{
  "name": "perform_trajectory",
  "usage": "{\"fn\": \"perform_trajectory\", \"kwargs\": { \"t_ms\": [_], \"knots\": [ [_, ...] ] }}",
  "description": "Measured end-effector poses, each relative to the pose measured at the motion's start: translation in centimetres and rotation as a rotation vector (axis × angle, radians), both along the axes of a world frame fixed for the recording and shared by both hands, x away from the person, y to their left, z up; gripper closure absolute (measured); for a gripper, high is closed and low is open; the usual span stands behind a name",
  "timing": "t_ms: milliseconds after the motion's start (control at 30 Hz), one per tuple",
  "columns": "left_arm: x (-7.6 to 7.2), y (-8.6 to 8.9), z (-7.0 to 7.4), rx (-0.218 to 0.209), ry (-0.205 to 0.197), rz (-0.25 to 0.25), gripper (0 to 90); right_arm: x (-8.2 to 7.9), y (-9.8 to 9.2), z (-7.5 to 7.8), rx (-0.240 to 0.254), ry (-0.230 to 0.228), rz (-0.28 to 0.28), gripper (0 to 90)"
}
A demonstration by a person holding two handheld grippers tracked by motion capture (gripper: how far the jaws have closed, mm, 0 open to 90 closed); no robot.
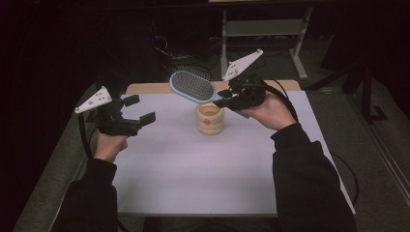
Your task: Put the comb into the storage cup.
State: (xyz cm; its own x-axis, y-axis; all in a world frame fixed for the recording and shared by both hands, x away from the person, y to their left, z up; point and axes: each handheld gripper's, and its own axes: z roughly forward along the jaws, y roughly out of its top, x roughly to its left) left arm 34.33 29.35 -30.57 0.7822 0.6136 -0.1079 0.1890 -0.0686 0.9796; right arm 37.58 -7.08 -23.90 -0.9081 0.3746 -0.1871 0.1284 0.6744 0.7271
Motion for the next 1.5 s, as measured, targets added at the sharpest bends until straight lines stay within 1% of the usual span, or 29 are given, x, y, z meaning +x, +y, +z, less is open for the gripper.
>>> {"fn": "perform_trajectory", "kwargs": {
  "t_ms": [67,233,433,533,700,767,967,1033,1100,1200,1300,1333,1367,1433,1467,1500],
  "knots": [
    [0.4,-0.3,0.2,-0.001,0.003,-0.002,0.0,0.2,0.2,0.0,0.001,-0.004,0.001,68.5],
    [1.2,-0.9,0.9,-0.02,0.002,-0.008,0.0,0.7,0.7,0.1,0.009,-0.014,0.0,68.5],
    [1.7,-1.8,1.7,-0.038,0.006,-0.027,0.0,1.1,1.2,-0.2,0.016,-0.017,0.0,68.5],
    [1.9,-2.3,1.8,-0.037,0.011,-0.037,0.0,1.3,1.4,-0.2,0.03,-0.018,0.0,68.5],
    [2.4,-3.3,2.0,-0.049,0.025,-0.054,0.0,1.6,1.7,-0.3,0.036,-0.022,0.002,68.5],
    [2.6,-3.6,1.9,-0.049,0.032,-0.069,0.0,1.7,1.8,-0.4,0.038,-0.024,0.002,68.5],
    [3.1,-5.0,1.7,-0.079,0.053,-0.083,0.0,1.7,2.4,-0.9,0.045,-0.029,0.015,68.5],
    [3.3,-5.5,1.7,-0.079,0.054,-0.083,0.0,1.8,2.6,-1.0,0.047,-0.035,0.015,68.5],
    [3.5,-5.9,1.8,-0.092,0.057,-0.082,0.0,1.8,2.7,-1.1,0.055,-0.03,0.023,68.5],
    [3.7,-6.4,1.9,-0.115,0.058,-0.074,0.3,1.8,2.9,-1.5,0.054,-0.031,0.027,68.5],
    [3.9,-6.9,2.1,-0.125,0.064,-0.07,0.3,1.9,3.1,-1.8,0.062,-0.029,0.026,68.5],
    [4.0,-7.0,2.2,-0.139,0.072,-0.069,1.0,1.9,3.1,-1.9,0.073,-0.028,0.028,68.5],
    [4.1,-6.9,2.2,-0.166,0.086,-0.068,2.1,1.9,3.0,-2.0,0.078,-0.029,0.028,68.5],
    [4.4,-6.8,2.2,-0.214,0.11,-0.047,6.6,1.9,3.0,-2.1,0.087,-0.041,0.022,68.6],
    [4.5,-6.8,2.2,-0.231,0.118,-0.04,6.7,1.9,3.0,-2.2,0.089,-0.039,0.021,68.5],
    [4.6,-6.9,2.2,-0.231,0.117,-0.019,7.3,1.9,3.0,-2.3,0.088,-0.04,0.019,68.5]
  ]
}}
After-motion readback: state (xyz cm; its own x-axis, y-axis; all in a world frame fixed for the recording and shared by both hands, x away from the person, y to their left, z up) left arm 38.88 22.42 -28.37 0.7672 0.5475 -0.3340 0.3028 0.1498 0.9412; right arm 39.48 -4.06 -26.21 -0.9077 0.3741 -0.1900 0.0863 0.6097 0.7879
